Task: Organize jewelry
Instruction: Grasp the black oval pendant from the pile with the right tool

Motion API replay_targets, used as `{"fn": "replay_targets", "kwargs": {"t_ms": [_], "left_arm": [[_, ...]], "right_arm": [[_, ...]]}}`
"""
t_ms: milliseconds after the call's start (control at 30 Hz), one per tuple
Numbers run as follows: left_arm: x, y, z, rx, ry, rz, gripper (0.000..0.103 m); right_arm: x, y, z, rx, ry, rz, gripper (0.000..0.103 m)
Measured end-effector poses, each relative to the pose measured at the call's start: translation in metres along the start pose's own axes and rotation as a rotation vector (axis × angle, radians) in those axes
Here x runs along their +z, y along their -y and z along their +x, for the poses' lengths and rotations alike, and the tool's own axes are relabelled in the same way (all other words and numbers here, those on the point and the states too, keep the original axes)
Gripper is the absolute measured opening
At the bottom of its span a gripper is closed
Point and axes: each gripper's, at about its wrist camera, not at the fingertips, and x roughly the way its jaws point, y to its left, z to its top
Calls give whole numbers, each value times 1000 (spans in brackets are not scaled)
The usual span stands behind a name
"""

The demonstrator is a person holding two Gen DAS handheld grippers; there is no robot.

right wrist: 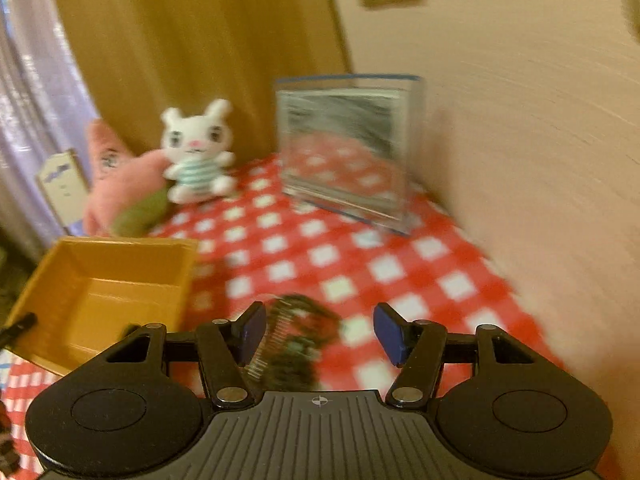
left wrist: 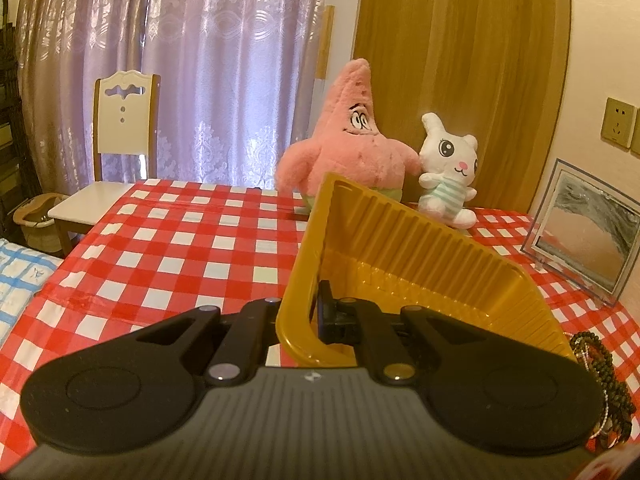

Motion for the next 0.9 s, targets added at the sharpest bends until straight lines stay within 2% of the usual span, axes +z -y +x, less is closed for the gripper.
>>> {"fn": "replay_targets", "kwargs": {"t_ms": [100, 200, 267, 333, 533, 767, 900], "left_arm": [[0, 1, -3, 5, 2, -1, 5], [0, 3, -5, 8, 3, 4, 5], [0, 3, -7, 9, 3, 7, 5], [0, 3, -9, 11, 3, 7, 5], [-1, 3, -10, 15, 2, 4, 5], [-1, 3, -12, 15, 3, 3, 5], [-1, 3, -12, 14, 4, 4, 5]], "right_arm": [[-18, 3, -6, 6, -41, -16, 49], [-35, -9, -5, 38, -86, -86, 41], [-45, -17, -4, 78, -128, -86, 39], [-54, -24, -4, 129, -153, -60, 39], [-67, -57, 3, 207, -204, -34, 39], [-71, -69, 15, 217, -226, 35, 39], [-71, -62, 25, 199, -221, 131, 39]]}}
